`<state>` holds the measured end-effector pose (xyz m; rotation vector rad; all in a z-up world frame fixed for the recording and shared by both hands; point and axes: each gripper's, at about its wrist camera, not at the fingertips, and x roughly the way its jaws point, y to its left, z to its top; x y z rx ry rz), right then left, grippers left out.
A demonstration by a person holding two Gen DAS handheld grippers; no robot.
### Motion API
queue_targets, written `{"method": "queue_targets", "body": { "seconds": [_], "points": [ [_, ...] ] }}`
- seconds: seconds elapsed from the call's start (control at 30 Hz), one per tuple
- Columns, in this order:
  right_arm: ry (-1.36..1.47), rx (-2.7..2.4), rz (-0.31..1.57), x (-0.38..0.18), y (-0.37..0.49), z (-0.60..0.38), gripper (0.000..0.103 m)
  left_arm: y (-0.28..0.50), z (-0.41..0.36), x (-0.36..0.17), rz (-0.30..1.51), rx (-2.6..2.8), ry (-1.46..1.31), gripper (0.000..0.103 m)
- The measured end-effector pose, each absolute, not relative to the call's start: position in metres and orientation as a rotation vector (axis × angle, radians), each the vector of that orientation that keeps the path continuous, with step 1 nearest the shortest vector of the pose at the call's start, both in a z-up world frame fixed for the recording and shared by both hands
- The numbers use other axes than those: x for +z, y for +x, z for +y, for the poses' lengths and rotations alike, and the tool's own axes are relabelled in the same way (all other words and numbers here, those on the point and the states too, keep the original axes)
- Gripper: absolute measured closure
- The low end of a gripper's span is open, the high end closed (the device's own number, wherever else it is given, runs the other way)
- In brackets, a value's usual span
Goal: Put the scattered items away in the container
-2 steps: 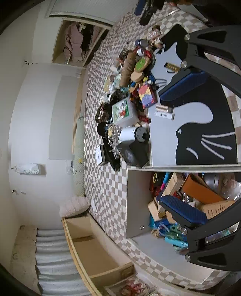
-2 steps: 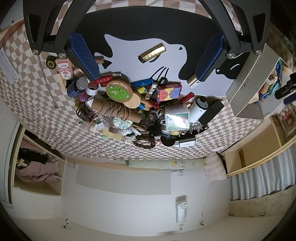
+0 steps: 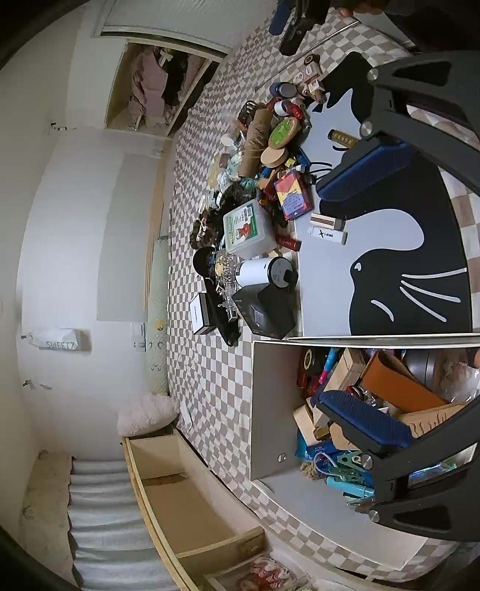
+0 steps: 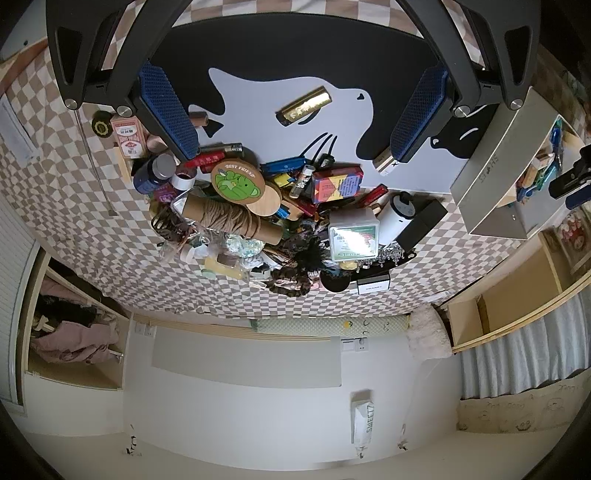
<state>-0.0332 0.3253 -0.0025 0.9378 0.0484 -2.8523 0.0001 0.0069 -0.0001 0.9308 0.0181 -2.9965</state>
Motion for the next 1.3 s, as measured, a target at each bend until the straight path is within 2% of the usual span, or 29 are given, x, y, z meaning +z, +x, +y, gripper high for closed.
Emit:
{"method": "queue_targets", "body": {
  "seconds": [0.23, 0.43, 1.3],
  "points": [
    [0.966, -2.845, 0.066, -0.002, -0.033, 0.323, 0.000, 0.000, 0.027, 0.000, -0.032, -2.968, 0.918, 0.000],
    [0.965, -2.847, 0.059, -0.005, -0.034, 0.324, 0.000, 0.000, 0.005, -0.002, 0.036, -3.008, 0.950, 0.000],
    [0.963, -2.839, 0.077, -0.007, -0.031, 0.322, 0.000, 0.001, 0.018, -0.005, 0.029, -2.996, 0.965, 0.000]
  ]
}}
